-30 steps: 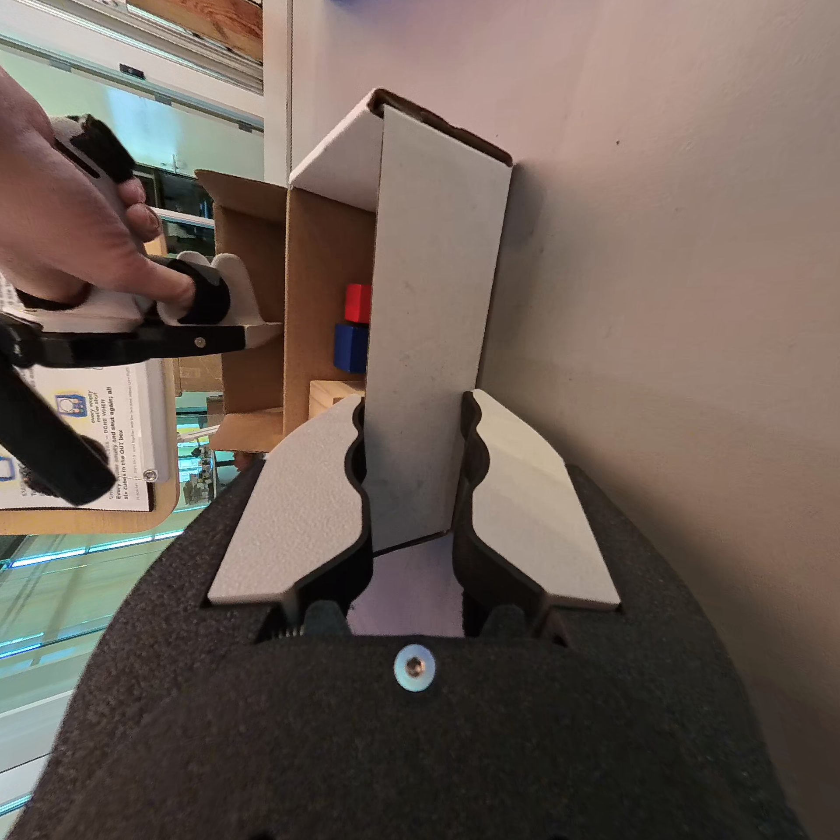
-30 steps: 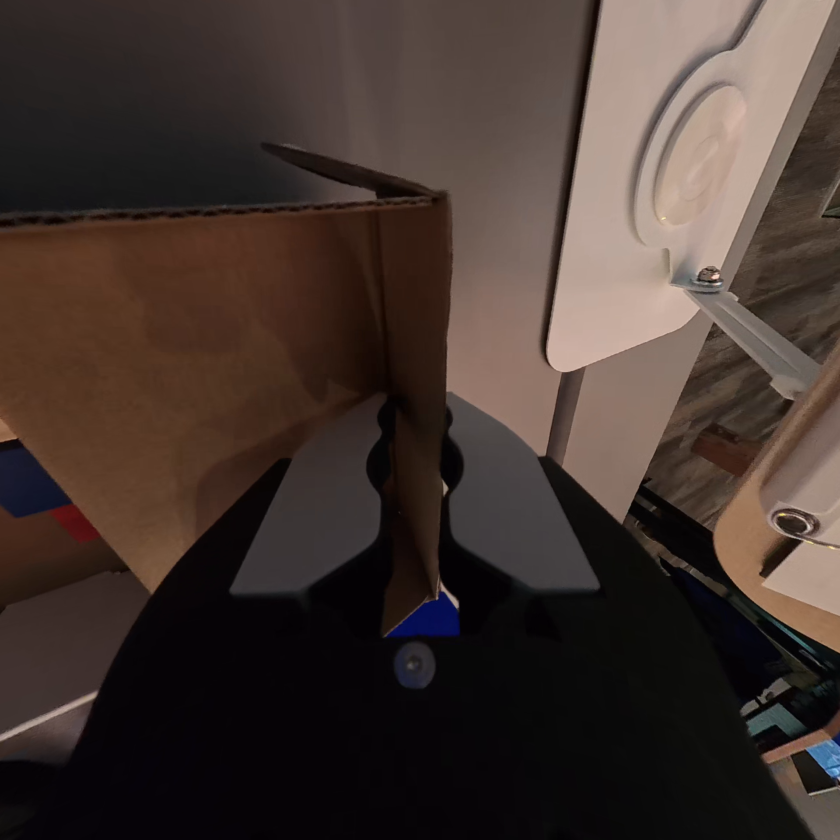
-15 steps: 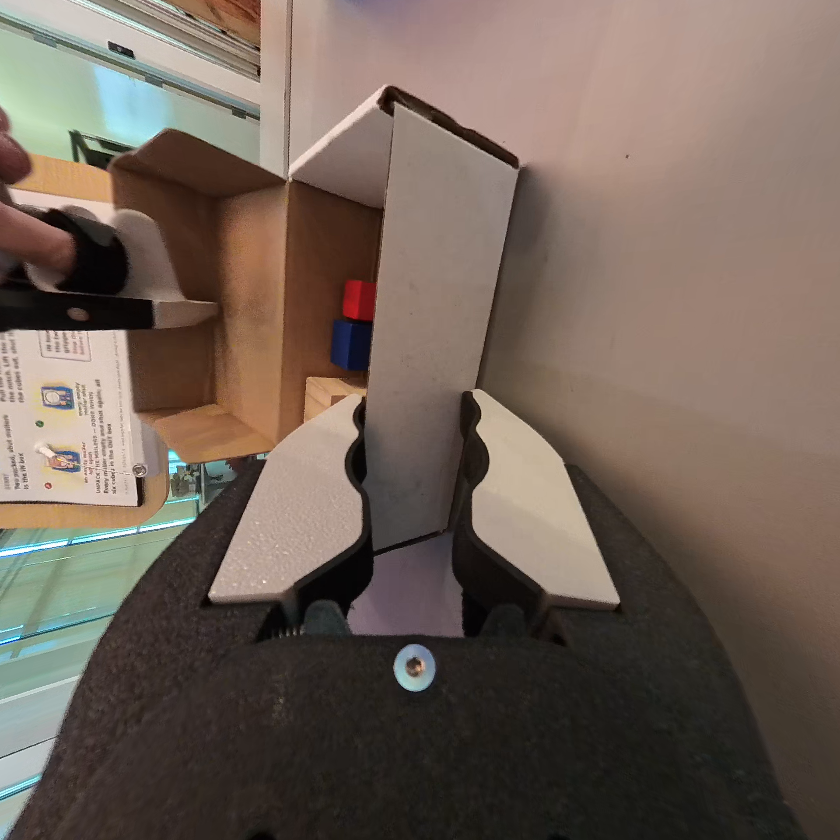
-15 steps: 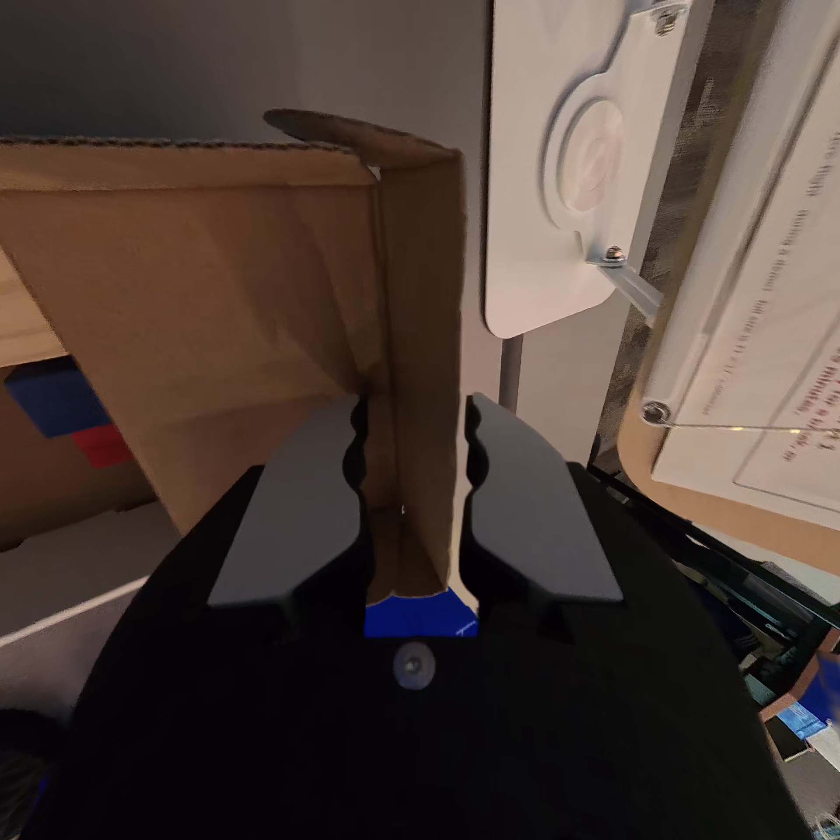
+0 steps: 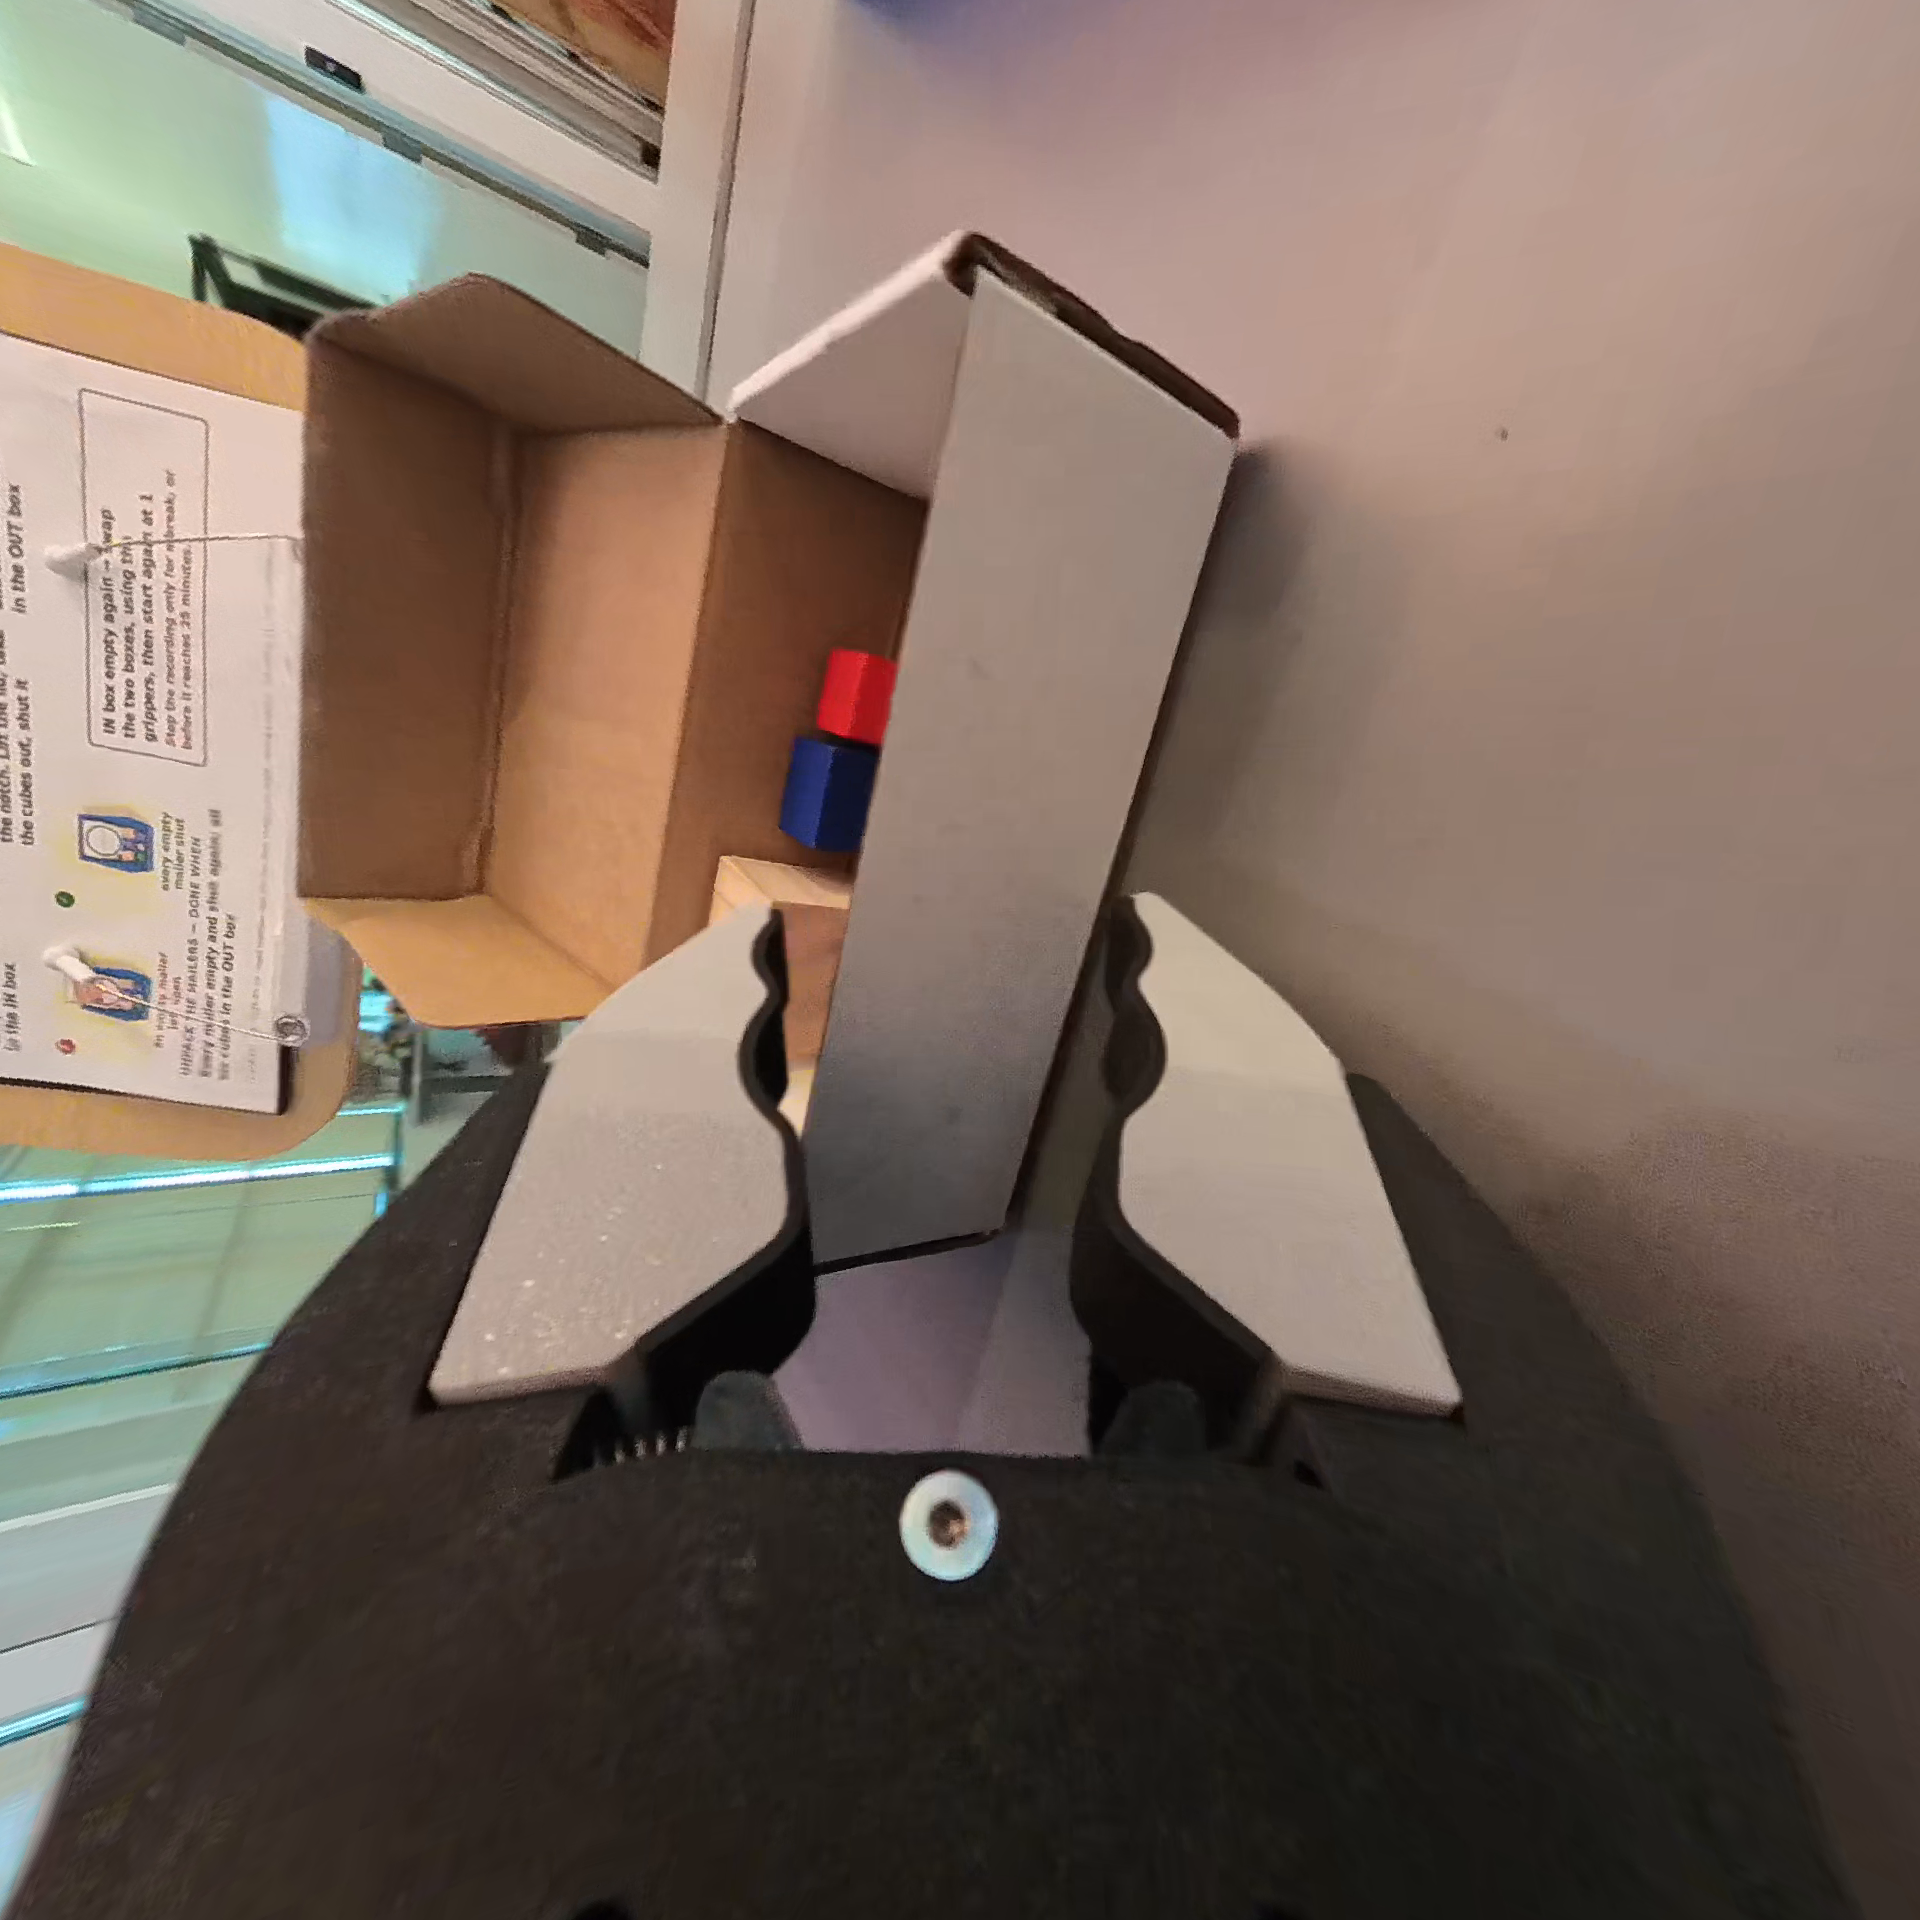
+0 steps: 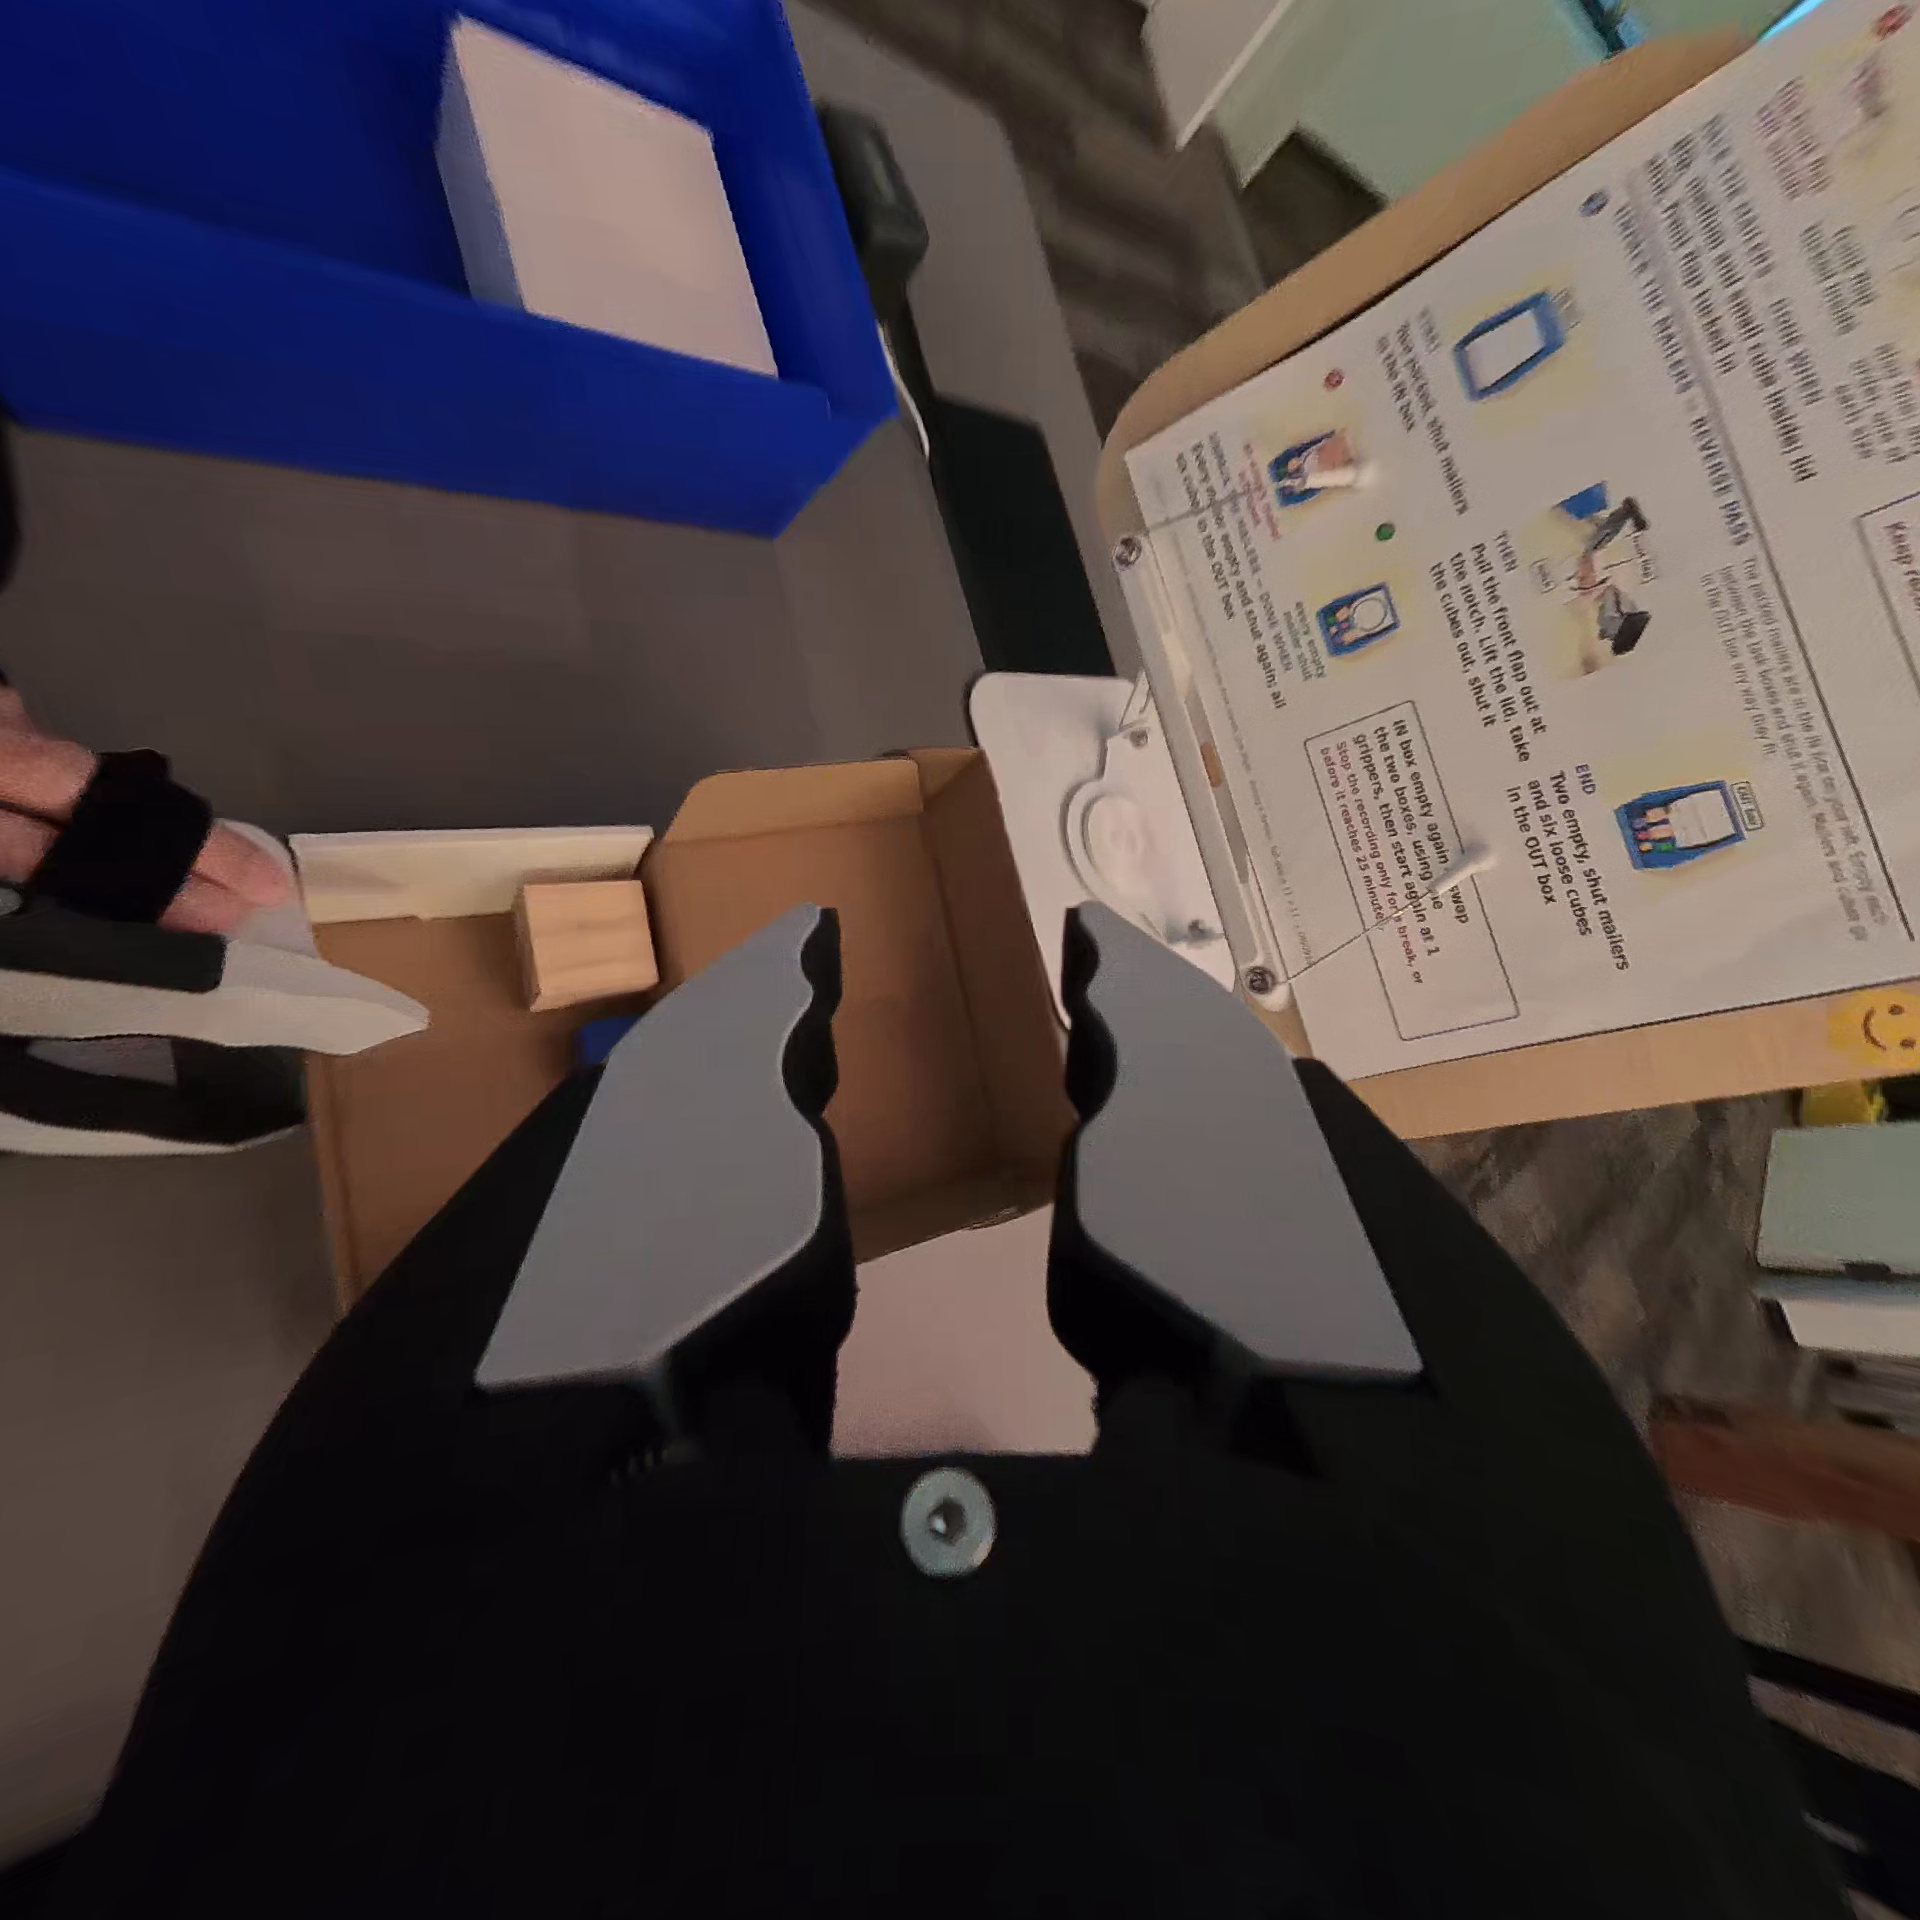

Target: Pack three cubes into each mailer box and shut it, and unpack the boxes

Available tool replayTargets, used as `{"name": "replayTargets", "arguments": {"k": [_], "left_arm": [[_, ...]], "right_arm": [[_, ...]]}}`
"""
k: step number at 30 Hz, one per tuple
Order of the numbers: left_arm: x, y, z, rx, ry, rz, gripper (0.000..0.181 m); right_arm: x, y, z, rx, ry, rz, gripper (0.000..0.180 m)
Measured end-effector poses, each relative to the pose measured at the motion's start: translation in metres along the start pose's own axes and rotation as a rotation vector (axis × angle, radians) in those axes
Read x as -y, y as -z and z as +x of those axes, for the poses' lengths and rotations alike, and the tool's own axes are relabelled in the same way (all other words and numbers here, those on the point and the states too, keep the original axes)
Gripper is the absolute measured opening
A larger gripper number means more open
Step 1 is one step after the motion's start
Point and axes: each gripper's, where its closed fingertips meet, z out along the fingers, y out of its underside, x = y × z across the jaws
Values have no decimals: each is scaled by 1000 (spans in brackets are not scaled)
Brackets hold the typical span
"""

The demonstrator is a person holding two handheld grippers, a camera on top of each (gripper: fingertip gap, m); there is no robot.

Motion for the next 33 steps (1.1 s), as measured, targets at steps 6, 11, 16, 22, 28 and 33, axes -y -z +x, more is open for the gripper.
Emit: {"name": "replayTargets", "arguments": {"k": [6,11,16,22,28,33], "left_arm": [[18,14,1,-71,143,123,78],[37,62,-25,-120,398,403,72],[30,115,-91,-120,750,746,68],[-11,104,-123,-92,984,748,80],[-11,97,-116,-68,930,714,75],[-11,108,-125,0,896,751,75]], "right_arm": [[-35,-8,-19,17,-94,39,41],[-38,-42,-68,312,-164,90,40],[-41,-66,-109,422,-66,4,40],[-62,-101,-134,432,15,-168,42],[-75,-116,-139,414,22,-250,46],[-75,-113,-143,433,24,-262,44]]}}
